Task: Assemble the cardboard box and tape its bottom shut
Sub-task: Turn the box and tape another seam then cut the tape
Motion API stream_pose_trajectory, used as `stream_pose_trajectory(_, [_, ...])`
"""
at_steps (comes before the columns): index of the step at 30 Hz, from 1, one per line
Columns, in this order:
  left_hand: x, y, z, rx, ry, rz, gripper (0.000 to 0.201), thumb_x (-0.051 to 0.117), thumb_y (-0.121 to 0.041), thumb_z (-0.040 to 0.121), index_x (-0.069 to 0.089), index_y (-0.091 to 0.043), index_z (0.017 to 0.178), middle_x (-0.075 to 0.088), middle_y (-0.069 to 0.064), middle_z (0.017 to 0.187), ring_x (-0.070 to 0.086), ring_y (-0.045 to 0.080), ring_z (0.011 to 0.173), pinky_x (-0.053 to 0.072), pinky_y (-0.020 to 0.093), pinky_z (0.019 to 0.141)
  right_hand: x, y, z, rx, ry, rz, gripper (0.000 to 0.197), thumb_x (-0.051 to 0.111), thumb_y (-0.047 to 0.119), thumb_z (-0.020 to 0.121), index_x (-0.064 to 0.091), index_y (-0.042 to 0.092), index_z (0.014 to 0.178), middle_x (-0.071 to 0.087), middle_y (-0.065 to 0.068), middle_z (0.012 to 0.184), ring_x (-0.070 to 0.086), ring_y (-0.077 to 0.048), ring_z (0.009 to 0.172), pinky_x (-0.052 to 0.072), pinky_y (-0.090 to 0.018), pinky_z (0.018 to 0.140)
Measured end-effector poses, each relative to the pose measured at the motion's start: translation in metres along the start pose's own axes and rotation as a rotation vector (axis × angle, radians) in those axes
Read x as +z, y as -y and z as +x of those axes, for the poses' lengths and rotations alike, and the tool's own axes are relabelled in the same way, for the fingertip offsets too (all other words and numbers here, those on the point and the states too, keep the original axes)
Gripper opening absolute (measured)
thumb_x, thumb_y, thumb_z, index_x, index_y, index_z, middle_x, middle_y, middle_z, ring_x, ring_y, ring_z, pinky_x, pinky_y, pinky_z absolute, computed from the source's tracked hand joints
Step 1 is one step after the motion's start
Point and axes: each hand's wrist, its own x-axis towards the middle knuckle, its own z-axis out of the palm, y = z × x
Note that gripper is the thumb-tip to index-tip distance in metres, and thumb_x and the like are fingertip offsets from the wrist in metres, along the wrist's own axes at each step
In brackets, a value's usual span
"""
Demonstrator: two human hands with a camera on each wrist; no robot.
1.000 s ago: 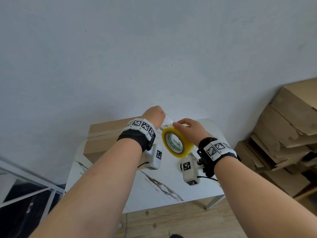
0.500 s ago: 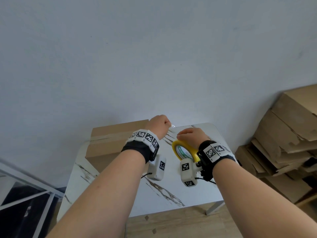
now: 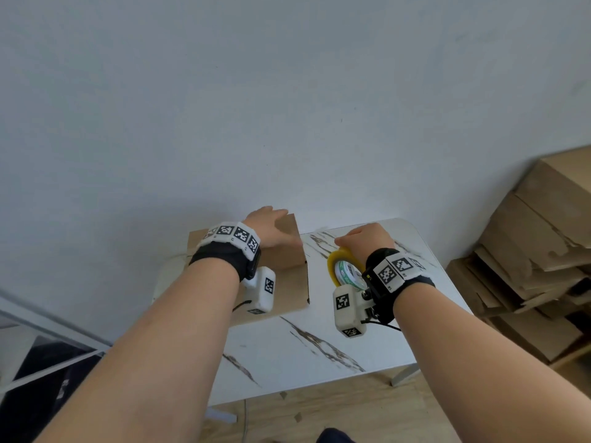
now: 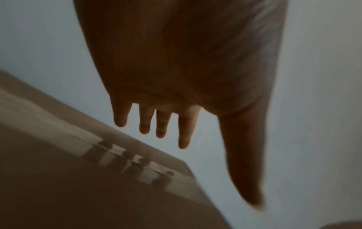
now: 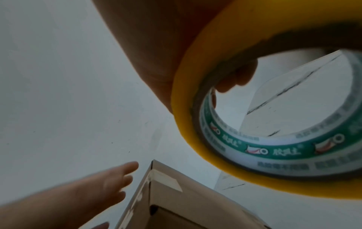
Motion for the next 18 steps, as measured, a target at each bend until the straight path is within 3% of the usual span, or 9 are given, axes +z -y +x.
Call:
stream_pose_trajectory(2, [-0.001,0.013,-0.001,-0.018,0.099,0.180,0.118,0.072,-0.067,0.062,0.001,-0.036,0.152,-0.007,-0.001,0.162,-0.005,0.021,0.150,0.012,0.049,0.120,0.002,0.005,-0.004,-0.006,0.001,-0.082,0.028,0.063,0.024,0.085,0.061,0.003,0.067,0.059,-0.012,0.068,0.057,-0.025,0.067,0.046,-0.027,0.059])
stream_pose_trajectory(3, [0.000,0.019,0.002,-0.016,0.128,0.238,0.125,0.075,-0.068,0.057,-0.003,-0.039,0.150,-0.009,-0.001,0.161,-0.007,0.021,0.149,0.013,0.052,0.119,0.003,0.007,-0.005,-0.013,0.001,-0.095,0.028,0.063,0.024,0.086,0.069,-0.002,0.078,0.067,-0.016,0.080,0.063,-0.027,0.074,0.052,-0.030,0.067])
stream_pose_trajectory(6, [0.002,0.026,0.005,0.017,0.133,0.332,0.131,0.077,-0.068,0.049,-0.005,-0.041,0.149,-0.006,-0.001,0.161,-0.003,0.022,0.149,0.020,0.056,0.115,0.005,0.013,-0.008,0.026,-0.052,-0.032,0.034,0.066,0.027,0.082,0.072,-0.003,0.099,0.072,-0.018,0.100,0.068,-0.030,0.082,0.056,-0.037,0.079])
stream_pose_trajectory(10, [0.006,0.025,0.009,0.019,0.028,0.289,0.125,0.072,-0.074,0.049,0.005,-0.039,0.149,0.015,0.004,0.156,0.016,0.028,0.144,0.026,0.051,0.113,0.006,0.023,-0.012,0.042,-0.080,-0.032,0.036,0.064,0.026,0.081,0.070,-0.004,0.101,0.069,-0.021,0.101,0.065,-0.031,0.076,0.056,-0.039,0.078])
stream_pose_trajectory(12, [0.010,0.024,0.012,-0.010,-0.026,0.263,0.123,0.068,-0.078,0.049,0.011,-0.034,0.149,0.025,0.007,0.150,0.023,0.031,0.139,0.028,0.050,0.111,0.005,0.026,-0.015,0.052,-0.095,-0.022,0.035,0.064,0.026,0.078,0.069,-0.006,0.091,0.067,-0.023,0.084,0.053,-0.022,0.064,0.050,-0.033,0.062])
stream_pose_trajectory(14, [0.013,0.023,0.015,-0.039,-0.074,0.237,0.121,0.065,-0.082,0.050,0.015,-0.032,0.148,0.030,0.010,0.145,0.027,0.032,0.135,0.030,0.049,0.109,0.002,0.027,-0.017,0.078,-0.119,-0.015,0.032,0.064,0.027,0.076,0.068,-0.004,0.081,0.062,-0.014,0.070,0.051,-0.020,0.064,0.046,-0.029,0.059])
stream_pose_trajectory(18, [0.013,0.018,0.017,-0.047,-0.075,0.213,0.122,0.060,-0.086,0.049,0.018,-0.029,0.148,0.032,0.011,0.144,0.028,0.032,0.135,0.030,0.051,0.108,-0.008,0.030,-0.019,0.079,-0.168,-0.028,0.033,0.065,0.028,0.080,0.072,0.000,0.096,0.071,-0.018,0.096,0.060,-0.026,0.068,0.057,-0.038,0.074])
